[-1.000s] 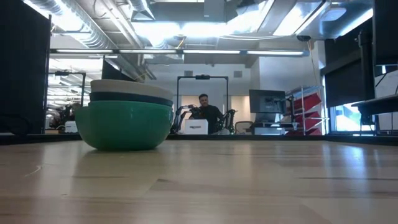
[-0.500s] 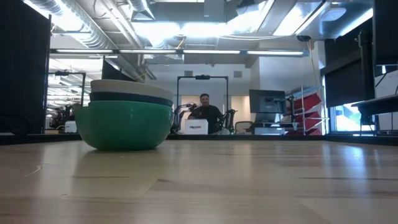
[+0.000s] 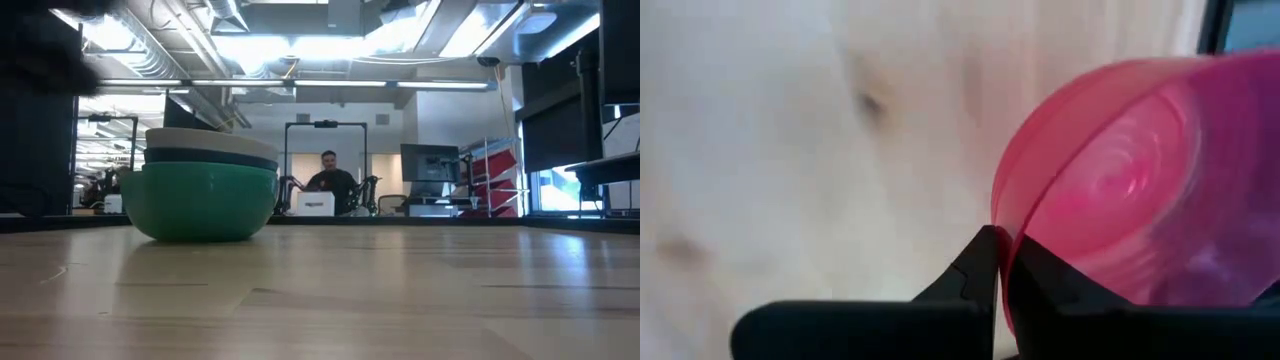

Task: Nest bowls inside each other
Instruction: Stack the pink bowl on top of the white bowl

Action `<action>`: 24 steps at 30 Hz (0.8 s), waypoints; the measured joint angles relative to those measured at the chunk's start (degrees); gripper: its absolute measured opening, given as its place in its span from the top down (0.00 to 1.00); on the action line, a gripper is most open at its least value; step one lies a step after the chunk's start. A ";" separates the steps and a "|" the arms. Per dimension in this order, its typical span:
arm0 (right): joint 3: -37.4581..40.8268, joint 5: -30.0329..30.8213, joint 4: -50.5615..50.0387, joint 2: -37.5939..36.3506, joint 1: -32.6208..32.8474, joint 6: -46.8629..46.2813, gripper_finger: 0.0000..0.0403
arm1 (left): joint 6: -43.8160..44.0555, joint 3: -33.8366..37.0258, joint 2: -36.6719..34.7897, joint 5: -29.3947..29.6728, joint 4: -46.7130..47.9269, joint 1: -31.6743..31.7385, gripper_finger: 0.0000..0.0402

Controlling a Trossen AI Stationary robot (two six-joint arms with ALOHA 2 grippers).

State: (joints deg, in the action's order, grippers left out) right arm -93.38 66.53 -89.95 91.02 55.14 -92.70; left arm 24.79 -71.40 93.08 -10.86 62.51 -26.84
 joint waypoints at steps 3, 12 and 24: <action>0.08 -0.30 0.06 0.15 0.00 0.00 0.62 | -2.87 -5.75 -0.02 3.37 4.45 7.09 1.00; 0.28 -1.08 0.36 0.86 0.02 0.02 0.62 | -11.80 -21.62 -0.19 12.54 16.65 28.51 1.00; 0.28 -1.43 2.86 1.88 0.02 0.02 0.62 | -23.90 -21.66 0.52 11.69 18.39 44.13 1.00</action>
State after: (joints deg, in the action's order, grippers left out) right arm -93.10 65.10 -87.09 92.90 55.16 -92.68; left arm 0.89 -93.06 93.60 0.83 80.91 17.29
